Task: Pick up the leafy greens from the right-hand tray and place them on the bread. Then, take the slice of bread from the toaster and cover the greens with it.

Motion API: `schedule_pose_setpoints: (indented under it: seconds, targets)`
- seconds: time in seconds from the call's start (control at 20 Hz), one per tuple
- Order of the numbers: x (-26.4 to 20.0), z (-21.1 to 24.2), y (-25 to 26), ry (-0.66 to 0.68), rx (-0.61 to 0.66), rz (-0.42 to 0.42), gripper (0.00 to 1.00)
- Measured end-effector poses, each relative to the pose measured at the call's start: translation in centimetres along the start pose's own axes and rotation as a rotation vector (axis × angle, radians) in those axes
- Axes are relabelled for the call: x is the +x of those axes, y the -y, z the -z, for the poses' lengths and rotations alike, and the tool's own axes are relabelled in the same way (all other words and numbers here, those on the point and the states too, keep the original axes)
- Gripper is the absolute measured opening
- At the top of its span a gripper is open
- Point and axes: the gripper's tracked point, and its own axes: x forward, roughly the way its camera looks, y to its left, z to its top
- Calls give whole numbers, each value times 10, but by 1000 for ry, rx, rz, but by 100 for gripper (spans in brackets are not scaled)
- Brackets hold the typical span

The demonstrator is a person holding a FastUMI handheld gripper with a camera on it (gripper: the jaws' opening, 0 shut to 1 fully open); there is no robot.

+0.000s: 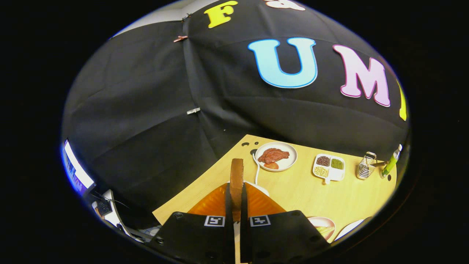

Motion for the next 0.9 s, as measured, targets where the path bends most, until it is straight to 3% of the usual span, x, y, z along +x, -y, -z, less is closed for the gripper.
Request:
schedule_pose_setpoints:
  seconds: [0.2, 0.7, 0.9]
  targets:
    - [-18, 8, 40, 7, 38, 42, 10]
    - [-39, 100, 137, -101, 174, 185, 10]
    - [-38, 140, 156, -148, 263, 201, 10]
